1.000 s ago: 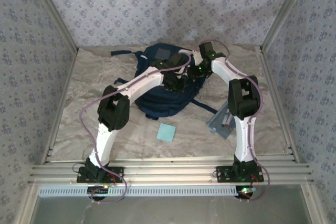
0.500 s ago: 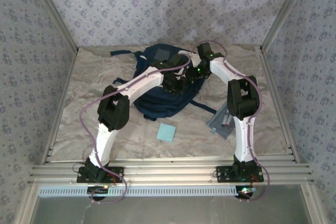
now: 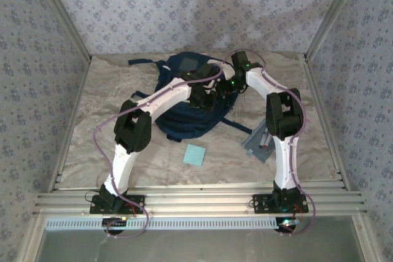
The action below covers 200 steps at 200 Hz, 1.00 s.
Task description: Pack books, pencil case, and school supplies into a backpack
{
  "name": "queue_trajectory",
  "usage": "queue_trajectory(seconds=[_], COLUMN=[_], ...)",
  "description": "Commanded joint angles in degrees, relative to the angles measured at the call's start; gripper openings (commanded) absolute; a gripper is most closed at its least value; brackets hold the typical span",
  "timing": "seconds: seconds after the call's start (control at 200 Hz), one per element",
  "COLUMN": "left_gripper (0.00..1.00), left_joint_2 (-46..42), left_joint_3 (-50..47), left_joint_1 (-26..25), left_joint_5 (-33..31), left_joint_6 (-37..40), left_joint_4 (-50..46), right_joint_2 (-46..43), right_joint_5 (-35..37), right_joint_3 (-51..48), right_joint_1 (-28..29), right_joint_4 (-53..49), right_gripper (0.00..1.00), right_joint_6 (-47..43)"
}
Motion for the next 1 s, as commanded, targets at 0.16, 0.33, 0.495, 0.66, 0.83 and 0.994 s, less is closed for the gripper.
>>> queue_trajectory(seconds=[0.16,0.33,0.495,0.66,0.83,0.994], left_gripper=[0.0,0.0,0.0,0.0,0.0,0.0], left_joint_2=[-2.8,-2.9,-2.5,-1.6,-0.6,0.3], left_joint_3=[4.0,4.0,3.6,4.0,5.4,6.1], left_joint_1=[0.4,0.6,0.9,1.9,2.6,2.7], left_joint_5=[0.2,-0.5,-1.0,-2.0,-2.1,-1.9], left_joint_6=[0.6,0.6,0.5,-0.1,-1.1,-2.2], left_joint_4=[2.8,3.2,3.6,5.1,7.1,8.4], right_joint_2=[-1.5,-2.2,-7.4,-14.0,-19.5,-24.0], right_joint_5=[-10.8,-11.5,-10.2,-7.2,-4.3,-3.3], right_joint_3=[-6.1,-6.7,-9.4,-18.0,-28.1,-36.6], right_joint_1=[1.9,0.9,0.1,1.1,3.4,5.8], right_joint_4=[0.5,3.6,6.4,12.1,20.7,29.3], right_gripper=[0.33,0.06,0.01,0.0,0.0,0.0], right_joint_6=[1.1,3.7,4.7,5.6,9.9,19.6])
